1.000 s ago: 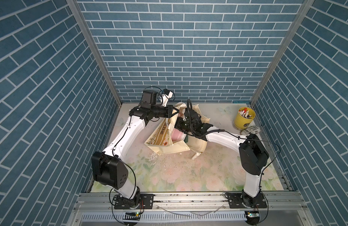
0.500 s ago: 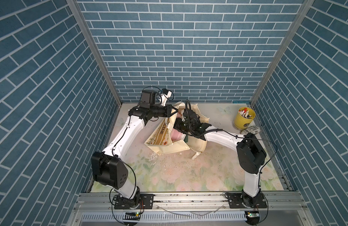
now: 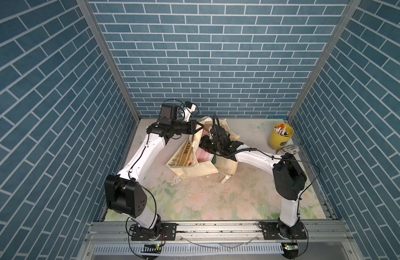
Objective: Take out the pencil case from the canvas bag
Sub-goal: Pick up the pencil case from the canvas bag.
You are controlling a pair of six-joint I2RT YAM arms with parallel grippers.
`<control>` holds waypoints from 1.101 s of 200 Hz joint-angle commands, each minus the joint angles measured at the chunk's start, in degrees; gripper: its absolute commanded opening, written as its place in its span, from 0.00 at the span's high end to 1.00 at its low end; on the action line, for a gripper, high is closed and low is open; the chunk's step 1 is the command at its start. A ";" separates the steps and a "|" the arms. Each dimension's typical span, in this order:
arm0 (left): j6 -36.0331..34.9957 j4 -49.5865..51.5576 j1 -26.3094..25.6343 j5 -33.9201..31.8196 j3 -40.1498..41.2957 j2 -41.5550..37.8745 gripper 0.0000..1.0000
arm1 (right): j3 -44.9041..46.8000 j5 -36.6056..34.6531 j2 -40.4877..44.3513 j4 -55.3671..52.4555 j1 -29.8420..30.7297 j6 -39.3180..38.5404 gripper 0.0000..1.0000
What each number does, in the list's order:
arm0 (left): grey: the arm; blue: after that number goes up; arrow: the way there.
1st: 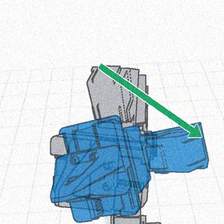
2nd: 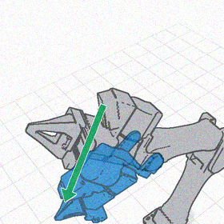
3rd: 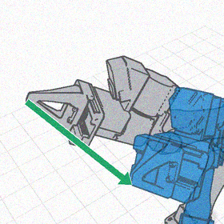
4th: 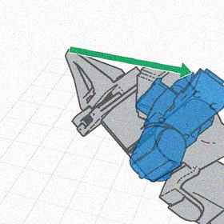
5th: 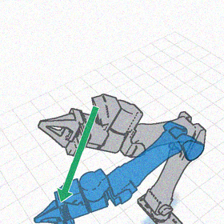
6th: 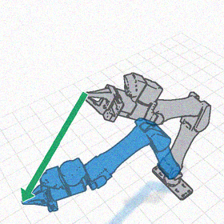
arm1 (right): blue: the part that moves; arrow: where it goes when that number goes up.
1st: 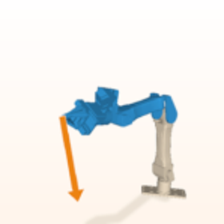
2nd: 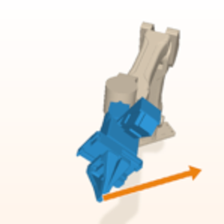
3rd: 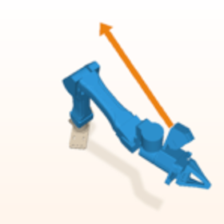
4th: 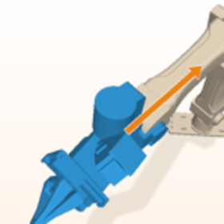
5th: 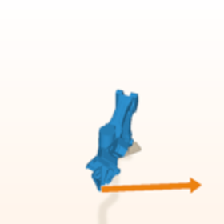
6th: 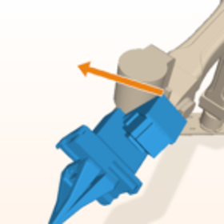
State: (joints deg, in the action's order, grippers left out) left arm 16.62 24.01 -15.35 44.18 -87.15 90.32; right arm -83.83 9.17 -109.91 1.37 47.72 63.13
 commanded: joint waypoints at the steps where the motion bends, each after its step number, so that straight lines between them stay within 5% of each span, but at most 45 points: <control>1: -0.21 -2.39 1.07 0.14 0.58 -2.51 1.00 | 0.35 -2.89 4.08 -3.64 -0.17 -3.51 0.86; 87: -0.08 -4.13 4.47 -0.85 2.31 -3.48 1.00 | 2.37 -10.36 14.16 -9.58 -0.16 -11.91 0.97; 161: 0.20 -6.36 11.06 0.82 4.16 -5.92 1.00 | 1.91 -6.44 23.79 -11.83 -0.64 -23.02 1.00; 220: 0.05 -5.86 14.90 0.30 5.58 -9.44 1.00 | -1.84 -11.18 32.99 -23.49 -7.70 -27.59 1.00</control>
State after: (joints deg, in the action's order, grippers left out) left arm 17.19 21.47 -1.74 43.33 -81.45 84.53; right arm -82.56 1.10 -80.77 -16.16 43.51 39.44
